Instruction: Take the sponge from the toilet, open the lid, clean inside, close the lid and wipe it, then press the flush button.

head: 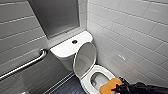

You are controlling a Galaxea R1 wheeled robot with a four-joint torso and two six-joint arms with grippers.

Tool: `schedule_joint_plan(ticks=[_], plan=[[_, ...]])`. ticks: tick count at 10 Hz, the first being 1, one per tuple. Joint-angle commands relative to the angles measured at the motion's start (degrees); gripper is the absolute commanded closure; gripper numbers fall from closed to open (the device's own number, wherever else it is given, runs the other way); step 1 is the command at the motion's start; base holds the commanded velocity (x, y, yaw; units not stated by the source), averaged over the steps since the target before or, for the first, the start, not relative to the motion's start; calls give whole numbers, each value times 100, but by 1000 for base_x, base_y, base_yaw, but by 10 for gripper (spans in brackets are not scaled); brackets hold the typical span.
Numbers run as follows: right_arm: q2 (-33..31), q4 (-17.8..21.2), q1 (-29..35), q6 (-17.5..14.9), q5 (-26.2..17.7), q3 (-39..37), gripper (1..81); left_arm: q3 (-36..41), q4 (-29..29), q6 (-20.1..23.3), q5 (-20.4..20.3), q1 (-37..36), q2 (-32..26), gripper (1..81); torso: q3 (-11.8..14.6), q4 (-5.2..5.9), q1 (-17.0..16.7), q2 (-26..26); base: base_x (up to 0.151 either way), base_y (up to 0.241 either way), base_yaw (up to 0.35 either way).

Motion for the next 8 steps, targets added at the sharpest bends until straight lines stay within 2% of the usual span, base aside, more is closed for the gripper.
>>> schedule_joint_plan(ticks=[1,6,8], plan=[[451,-89,866,-4,-568,-303,811,171,50,25,589,94,-77,10,0,0,0,0,0,0,0],[1515,-63,1217,14,-779,-1120,811,180,41,16,589,94,-112,10,0,0,0,0,0,0,0],[1726,-27,1384,110,-604,-1234,811,189,41,16,589,94,-121,10,0,0,0,0,0,0,0]])
